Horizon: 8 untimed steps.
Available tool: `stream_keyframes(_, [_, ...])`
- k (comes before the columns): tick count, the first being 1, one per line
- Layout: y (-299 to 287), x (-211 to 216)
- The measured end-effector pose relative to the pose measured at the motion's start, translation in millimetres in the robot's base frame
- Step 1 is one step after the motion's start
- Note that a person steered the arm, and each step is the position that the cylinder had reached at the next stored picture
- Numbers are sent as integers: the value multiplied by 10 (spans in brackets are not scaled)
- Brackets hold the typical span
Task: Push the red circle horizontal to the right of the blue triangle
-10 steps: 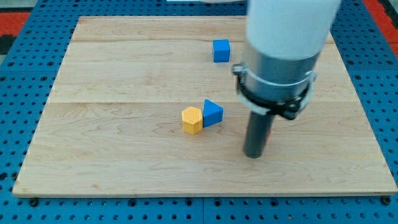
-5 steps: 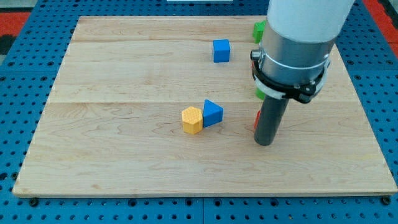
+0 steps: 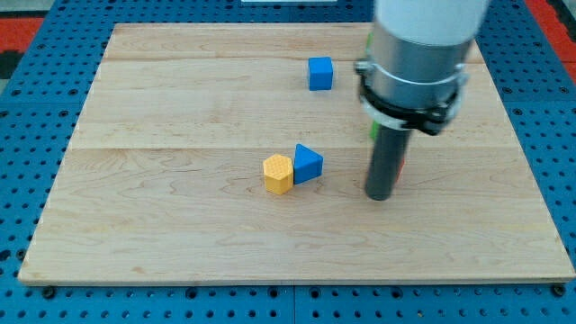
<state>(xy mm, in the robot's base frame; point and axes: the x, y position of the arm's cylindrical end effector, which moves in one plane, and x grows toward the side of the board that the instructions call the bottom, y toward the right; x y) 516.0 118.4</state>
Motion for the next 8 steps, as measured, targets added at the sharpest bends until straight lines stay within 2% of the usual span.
stream_keyframes(1, [186,0])
stream_keyframes(3, [-794,-82])
stream_keyframes(6, [73,-232])
stream_keyframes(7, [-139,-344])
stream_keyframes(8, [-712,-597])
